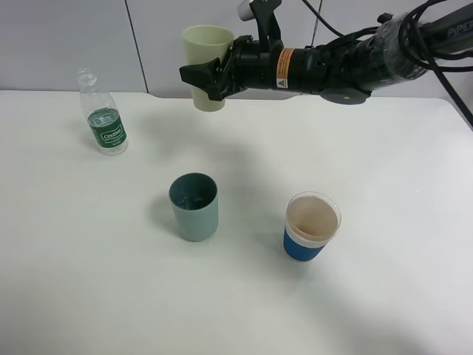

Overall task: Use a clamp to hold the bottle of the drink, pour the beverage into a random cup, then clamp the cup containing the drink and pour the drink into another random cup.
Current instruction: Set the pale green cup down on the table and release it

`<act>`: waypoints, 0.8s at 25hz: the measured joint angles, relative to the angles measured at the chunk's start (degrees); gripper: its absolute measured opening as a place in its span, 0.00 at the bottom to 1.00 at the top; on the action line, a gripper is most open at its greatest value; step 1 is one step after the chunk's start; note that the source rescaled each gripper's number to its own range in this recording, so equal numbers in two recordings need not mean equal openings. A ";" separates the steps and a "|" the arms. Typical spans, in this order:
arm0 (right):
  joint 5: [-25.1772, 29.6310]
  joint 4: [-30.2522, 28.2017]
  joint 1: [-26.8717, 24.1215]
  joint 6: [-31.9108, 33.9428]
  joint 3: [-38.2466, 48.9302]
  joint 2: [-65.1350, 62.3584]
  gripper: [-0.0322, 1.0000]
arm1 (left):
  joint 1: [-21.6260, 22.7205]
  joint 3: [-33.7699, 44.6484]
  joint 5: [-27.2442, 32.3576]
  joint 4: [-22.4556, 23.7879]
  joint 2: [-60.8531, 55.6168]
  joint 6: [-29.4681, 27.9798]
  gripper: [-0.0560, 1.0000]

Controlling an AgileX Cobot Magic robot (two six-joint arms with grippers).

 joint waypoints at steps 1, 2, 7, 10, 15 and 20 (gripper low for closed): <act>0.00 0.79 -0.27 -0.01 0.00 0.13 0.03 | 0.00 0.00 0.00 0.00 0.00 0.00 1.00; 0.00 1.63 -0.57 -0.07 0.00 0.45 0.03 | 0.00 0.00 0.00 0.00 0.00 0.00 1.00; 0.93 10.74 -1.41 -5.75 0.00 4.40 0.03 | 0.00 0.00 0.00 -0.05 0.00 0.00 1.00; 1.18 16.70 -1.47 -12.92 0.00 6.67 0.03 | 0.00 0.00 0.00 -0.05 0.00 0.00 1.00; 1.23 23.97 -1.51 -18.73 0.00 8.73 0.03 | 0.00 0.00 0.00 -0.05 0.00 0.00 1.00; 0.95 26.95 -1.51 -19.85 -0.01 11.49 0.03 | 0.00 0.00 0.00 -0.05 0.00 0.00 1.00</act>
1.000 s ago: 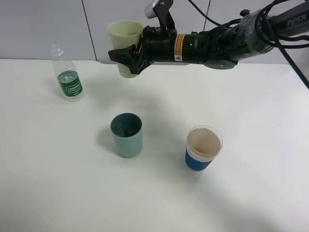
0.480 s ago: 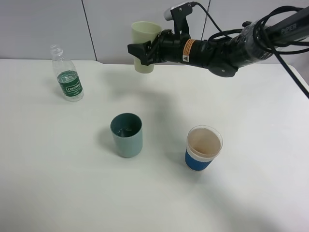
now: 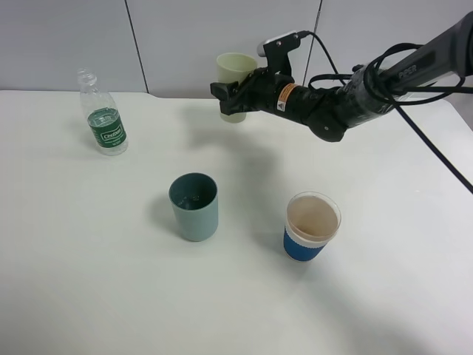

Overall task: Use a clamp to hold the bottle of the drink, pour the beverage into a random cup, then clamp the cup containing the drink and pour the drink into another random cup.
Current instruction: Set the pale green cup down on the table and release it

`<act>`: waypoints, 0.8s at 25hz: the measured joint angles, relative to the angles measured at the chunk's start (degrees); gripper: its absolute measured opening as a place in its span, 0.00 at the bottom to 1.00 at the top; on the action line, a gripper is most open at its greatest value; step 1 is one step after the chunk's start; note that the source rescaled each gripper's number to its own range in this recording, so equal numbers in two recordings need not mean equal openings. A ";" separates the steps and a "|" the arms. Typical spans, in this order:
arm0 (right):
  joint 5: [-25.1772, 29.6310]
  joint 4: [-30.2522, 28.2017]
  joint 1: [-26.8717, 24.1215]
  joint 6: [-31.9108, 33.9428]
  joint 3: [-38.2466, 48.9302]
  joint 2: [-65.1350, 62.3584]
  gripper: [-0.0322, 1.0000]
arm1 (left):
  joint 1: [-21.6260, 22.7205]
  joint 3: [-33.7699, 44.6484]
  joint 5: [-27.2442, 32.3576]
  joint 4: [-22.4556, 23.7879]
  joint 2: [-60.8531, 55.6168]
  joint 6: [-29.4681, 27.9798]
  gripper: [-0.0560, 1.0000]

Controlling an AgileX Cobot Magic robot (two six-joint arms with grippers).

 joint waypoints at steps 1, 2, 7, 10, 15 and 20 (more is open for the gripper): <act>-0.21 0.14 0.00 -0.95 0.00 0.68 0.03 | 0.00 0.00 0.00 0.00 0.00 0.00 1.00; -0.57 0.27 0.00 -2.33 0.00 1.30 0.03 | 0.00 0.00 0.00 0.00 0.00 0.00 1.00; -4.82 0.84 0.00 -7.67 -0.05 3.85 0.03 | 0.00 0.00 0.00 0.00 0.00 0.00 1.00; -6.20 0.84 0.00 -8.51 -0.05 5.33 0.03 | 0.00 0.00 0.00 0.00 0.00 0.00 1.00; -6.45 0.95 0.00 -8.64 -0.05 6.89 0.03 | 0.00 0.00 0.00 0.00 0.00 0.00 1.00; -6.15 1.24 0.00 -8.64 -0.06 7.69 0.03 | 0.00 0.00 0.00 0.00 0.00 0.00 1.00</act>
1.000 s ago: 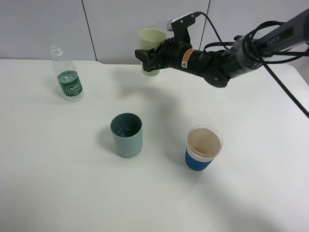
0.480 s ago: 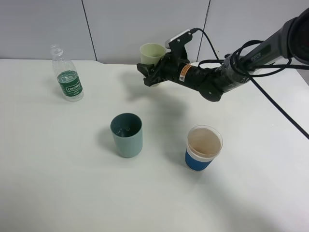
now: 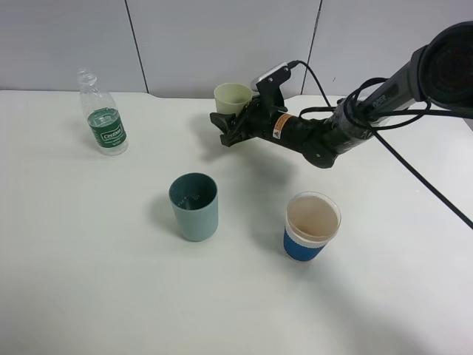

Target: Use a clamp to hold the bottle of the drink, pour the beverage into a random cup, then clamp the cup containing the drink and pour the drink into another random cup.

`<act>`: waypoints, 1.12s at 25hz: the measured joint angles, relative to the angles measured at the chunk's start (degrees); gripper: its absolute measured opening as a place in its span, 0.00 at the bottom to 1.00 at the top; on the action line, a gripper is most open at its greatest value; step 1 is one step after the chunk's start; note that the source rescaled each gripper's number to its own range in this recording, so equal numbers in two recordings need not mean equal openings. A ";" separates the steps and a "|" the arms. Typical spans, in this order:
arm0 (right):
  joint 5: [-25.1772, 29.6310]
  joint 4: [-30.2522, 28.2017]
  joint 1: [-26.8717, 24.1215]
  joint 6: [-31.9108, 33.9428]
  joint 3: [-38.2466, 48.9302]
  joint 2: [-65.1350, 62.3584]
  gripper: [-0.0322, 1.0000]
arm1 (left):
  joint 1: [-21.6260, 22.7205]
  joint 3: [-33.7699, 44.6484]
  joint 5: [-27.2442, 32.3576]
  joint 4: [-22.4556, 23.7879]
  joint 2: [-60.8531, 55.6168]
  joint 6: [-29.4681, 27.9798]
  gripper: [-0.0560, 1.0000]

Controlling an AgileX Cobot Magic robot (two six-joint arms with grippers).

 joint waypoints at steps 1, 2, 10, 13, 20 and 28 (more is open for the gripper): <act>0.43 0.00 0.00 0.00 0.00 0.12 0.03 | 0.00 0.00 0.00 0.00 0.00 0.00 1.00; 0.40 0.06 0.00 0.00 0.00 0.12 0.03 | 0.00 0.00 0.00 0.00 0.00 0.00 1.00; 0.94 0.11 0.00 0.00 0.00 0.12 0.03 | 0.00 0.00 0.00 0.00 0.00 0.00 1.00; 0.94 0.16 0.00 0.00 0.00 0.12 0.05 | 0.00 0.00 0.00 0.00 0.00 0.00 1.00; 3.11 0.09 0.00 0.00 0.00 0.17 0.93 | 0.00 0.00 0.00 0.00 0.00 0.00 1.00; 8.20 -2.83 0.18 8.49 0.00 -4.00 1.00 | 0.00 0.00 0.00 0.00 0.00 0.00 1.00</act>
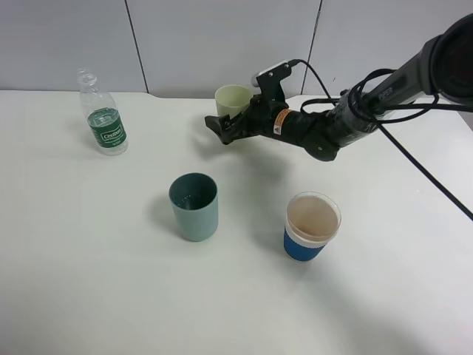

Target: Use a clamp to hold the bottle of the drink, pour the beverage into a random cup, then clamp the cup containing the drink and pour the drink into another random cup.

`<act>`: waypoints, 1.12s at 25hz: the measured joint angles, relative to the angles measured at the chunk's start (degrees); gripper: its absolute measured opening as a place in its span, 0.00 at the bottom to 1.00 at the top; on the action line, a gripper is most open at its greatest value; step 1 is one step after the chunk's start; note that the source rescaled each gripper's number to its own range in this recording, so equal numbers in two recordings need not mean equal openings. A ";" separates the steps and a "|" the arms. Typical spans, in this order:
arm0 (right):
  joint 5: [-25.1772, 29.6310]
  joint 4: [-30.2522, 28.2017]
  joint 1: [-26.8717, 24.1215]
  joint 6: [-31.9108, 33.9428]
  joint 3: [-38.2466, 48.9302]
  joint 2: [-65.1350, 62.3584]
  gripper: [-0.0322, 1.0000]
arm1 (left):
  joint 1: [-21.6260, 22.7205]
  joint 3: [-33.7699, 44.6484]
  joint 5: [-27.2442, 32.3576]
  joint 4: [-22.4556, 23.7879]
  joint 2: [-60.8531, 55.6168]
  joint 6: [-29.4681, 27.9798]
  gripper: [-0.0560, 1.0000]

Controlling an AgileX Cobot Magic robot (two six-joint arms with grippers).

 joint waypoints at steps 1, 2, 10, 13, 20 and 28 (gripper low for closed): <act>1.74 -0.91 0.11 1.48 0.00 -0.89 1.00 | 0.00 0.00 0.00 0.00 0.00 0.00 1.00; 3.27 -1.48 0.30 2.52 0.00 -1.98 1.00 | 0.00 0.00 0.00 0.00 0.00 0.00 1.00; 18.12 -2.18 2.73 8.08 0.05 -11.41 1.00 | 0.00 0.00 0.00 0.00 0.00 0.00 1.00; 24.90 -1.06 3.98 8.23 0.05 -15.38 1.00 | 0.00 0.00 0.00 0.00 0.00 0.00 1.00; 44.48 9.40 5.10 0.33 0.05 -24.08 1.00 | 0.00 0.00 0.00 0.00 0.00 0.00 1.00; 58.56 16.24 3.55 -8.60 0.05 -33.15 1.00 | 0.00 0.00 0.00 0.00 0.00 0.00 1.00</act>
